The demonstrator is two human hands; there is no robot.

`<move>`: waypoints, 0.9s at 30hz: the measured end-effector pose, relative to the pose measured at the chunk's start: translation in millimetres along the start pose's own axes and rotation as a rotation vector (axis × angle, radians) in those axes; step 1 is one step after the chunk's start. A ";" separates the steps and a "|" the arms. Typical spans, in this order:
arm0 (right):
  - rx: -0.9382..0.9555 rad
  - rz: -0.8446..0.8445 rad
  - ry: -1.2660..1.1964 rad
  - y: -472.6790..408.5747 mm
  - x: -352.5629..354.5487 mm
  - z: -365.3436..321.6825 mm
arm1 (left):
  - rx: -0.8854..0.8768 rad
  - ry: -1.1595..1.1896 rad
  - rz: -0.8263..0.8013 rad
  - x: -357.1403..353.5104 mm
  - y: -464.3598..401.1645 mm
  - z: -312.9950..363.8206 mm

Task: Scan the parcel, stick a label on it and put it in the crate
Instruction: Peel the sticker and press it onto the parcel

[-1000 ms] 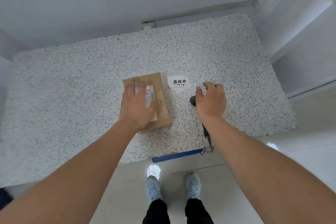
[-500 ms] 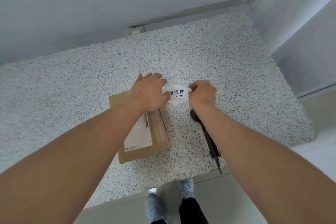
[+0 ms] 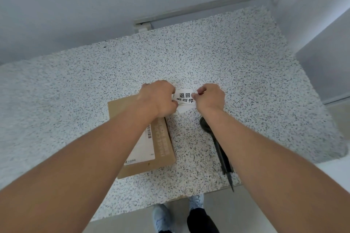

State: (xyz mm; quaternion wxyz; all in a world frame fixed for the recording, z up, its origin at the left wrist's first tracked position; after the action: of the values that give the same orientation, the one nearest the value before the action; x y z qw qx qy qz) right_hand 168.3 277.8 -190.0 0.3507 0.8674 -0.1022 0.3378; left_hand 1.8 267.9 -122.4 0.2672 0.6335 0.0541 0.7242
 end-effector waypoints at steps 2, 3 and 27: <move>0.034 0.017 -0.001 1.4 4.2 -1.3 | 0.003 0.015 0.006 0.9 0.2 1.6; 0.055 0.027 0.012 2.6 6.4 -2.3 | 0.001 0.012 0.009 1.0 0.5 2.2; 0.222 -0.031 -0.594 137.8 68.4 -34.2 | 0.063 1.207 0.505 71.1 104.0 21.3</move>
State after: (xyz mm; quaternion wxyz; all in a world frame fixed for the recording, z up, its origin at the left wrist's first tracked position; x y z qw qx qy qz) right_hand 145.0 204.0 -52.7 0.2140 0.9625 -0.1496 0.0732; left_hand -15.1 206.2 -11.7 -0.0073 0.1165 0.0653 0.9910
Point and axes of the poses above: each hand's wrist, its own y-axis away from the middle knuckle, its own x-axis out of the back of the hand, z = x × y, the point moved 3 cm from there along -y, towards the middle knuckle, and after that the axes turned 12 degrees about -x, right-handed, at the moved point
